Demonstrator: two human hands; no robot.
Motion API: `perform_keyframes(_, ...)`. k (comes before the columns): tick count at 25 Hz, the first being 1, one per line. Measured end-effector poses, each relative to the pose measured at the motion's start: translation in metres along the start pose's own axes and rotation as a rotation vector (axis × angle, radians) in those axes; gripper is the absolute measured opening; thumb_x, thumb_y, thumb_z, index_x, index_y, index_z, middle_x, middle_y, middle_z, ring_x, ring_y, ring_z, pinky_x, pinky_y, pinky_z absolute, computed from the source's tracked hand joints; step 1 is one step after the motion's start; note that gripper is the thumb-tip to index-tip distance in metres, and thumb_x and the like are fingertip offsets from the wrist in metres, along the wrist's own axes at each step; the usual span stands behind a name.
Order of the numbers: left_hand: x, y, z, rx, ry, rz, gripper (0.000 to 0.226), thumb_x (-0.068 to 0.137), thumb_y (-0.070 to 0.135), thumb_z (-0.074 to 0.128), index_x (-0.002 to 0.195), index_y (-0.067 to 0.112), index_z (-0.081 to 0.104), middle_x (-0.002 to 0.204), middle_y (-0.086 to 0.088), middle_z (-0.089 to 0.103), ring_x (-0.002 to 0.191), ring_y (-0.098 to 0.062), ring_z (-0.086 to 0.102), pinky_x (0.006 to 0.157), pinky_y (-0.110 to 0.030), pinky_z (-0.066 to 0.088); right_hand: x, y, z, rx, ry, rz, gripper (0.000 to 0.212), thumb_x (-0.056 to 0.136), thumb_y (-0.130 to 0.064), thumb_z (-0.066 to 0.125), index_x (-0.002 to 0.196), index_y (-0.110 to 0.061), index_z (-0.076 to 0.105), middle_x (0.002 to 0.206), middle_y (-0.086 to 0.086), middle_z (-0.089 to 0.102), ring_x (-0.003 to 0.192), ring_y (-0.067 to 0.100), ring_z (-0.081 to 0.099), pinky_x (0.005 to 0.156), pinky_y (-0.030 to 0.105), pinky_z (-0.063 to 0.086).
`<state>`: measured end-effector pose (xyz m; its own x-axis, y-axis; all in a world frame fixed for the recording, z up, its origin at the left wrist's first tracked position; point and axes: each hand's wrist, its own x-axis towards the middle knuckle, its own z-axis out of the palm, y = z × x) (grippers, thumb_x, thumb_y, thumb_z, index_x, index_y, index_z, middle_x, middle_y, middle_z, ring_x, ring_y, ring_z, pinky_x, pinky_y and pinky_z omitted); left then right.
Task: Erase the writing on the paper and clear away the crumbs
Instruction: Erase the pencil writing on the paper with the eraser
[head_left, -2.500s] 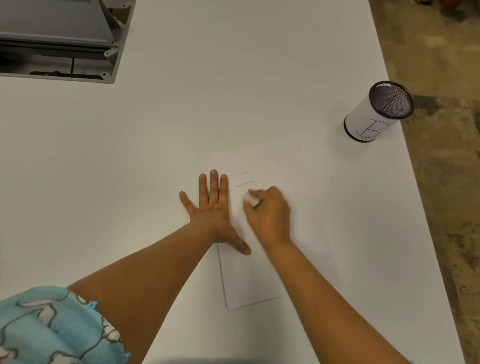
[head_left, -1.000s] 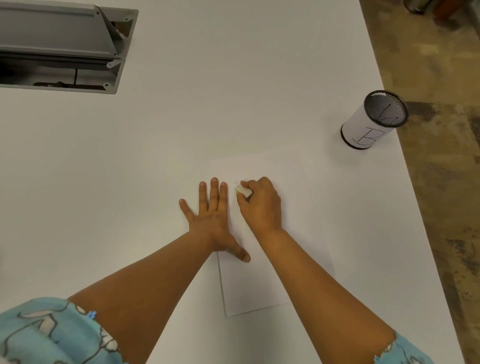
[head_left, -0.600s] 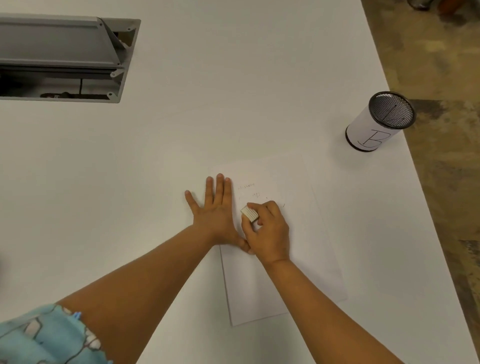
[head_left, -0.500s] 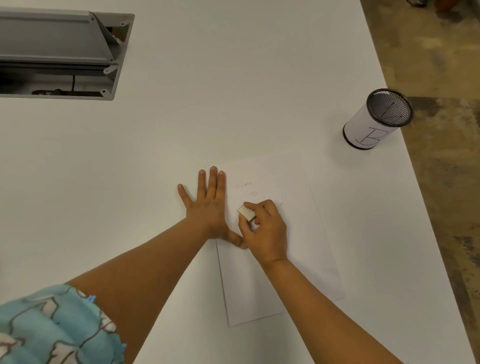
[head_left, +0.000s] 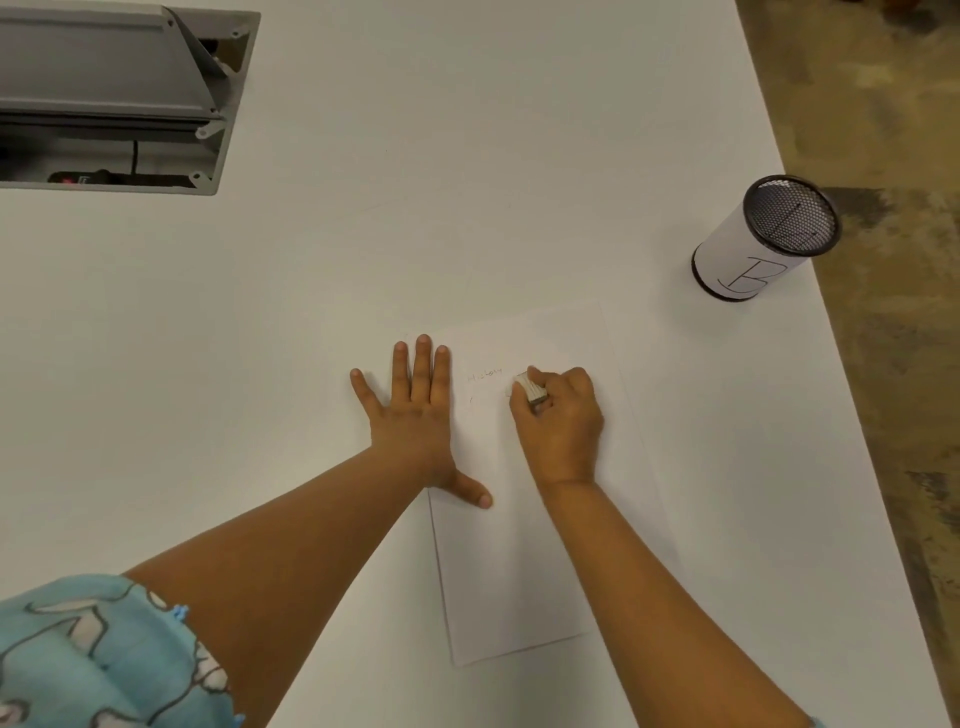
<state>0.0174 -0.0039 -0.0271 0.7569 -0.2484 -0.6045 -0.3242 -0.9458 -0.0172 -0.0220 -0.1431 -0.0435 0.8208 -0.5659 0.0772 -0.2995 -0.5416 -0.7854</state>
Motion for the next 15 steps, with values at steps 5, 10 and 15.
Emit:
perform_keyframes(5,-0.002,0.004,0.000,0.028,0.012,-0.033,0.157,0.038,0.087,0.061,0.121,0.009,-0.048,0.141,-0.014,-0.044,0.129,-0.035,-0.039,0.099,-0.069,-0.013,-0.043,-0.019,0.015,-0.011,-0.244,-0.135,0.026,0.079,-0.020,0.068,0.102,-0.008,0.066,0.092,0.009,0.060,0.068,0.015,0.057,0.065,0.020,0.049)
perform_keyframes(10,-0.002,0.001,-0.003,0.013,-0.020,-0.010,0.162,0.030,0.090,0.058,0.120,0.010,-0.049,0.140,-0.013,-0.046,0.127,-0.035,-0.041,0.096,-0.067,-0.018,0.005,-0.005,-0.007,-0.036,-0.009,0.074,0.021,0.078,-0.014,0.068,0.096,-0.003,0.067,0.092,0.013,0.060,0.073,0.025,0.061,0.064,0.018,0.043)
perform_keyframes(15,-0.003,0.004,-0.004,0.033,-0.034,-0.034,0.162,0.031,0.089,0.059,0.120,0.009,-0.050,0.139,-0.014,-0.047,0.127,-0.036,-0.041,0.098,-0.068,-0.015,-0.039,-0.019,0.007,-0.029,-0.235,-0.112,0.025,0.080,-0.020,0.067,0.102,-0.007,0.066,0.092,0.009,0.060,0.071,0.017,0.059,0.066,0.020,0.048)
